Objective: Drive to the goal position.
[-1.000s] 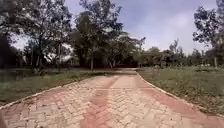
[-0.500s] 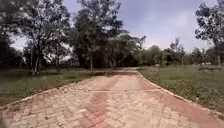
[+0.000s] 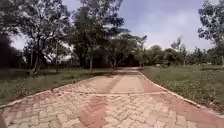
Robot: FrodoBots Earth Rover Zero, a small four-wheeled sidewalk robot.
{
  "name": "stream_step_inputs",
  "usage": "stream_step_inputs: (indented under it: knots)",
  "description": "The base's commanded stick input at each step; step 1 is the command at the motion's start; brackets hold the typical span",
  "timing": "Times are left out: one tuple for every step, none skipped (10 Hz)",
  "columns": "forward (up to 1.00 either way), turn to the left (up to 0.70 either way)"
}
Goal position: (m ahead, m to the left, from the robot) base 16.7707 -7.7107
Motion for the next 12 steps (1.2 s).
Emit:
stream_step_inputs:
  knots:
    - [0.70, 0.00]
    - [0.70, 0.00]
    - [0.70, 0.00]
    - [0.70, -0.02]
    - [0.70, -0.35]
    - [0.70, -0.35]
    - [0.70, -0.32]
    - [0.70, -0.14]
    - [0.70, -0.07]
    - [0.70, -0.02]
    - [0.70, 0.00]
    - [0.70, 0.00]
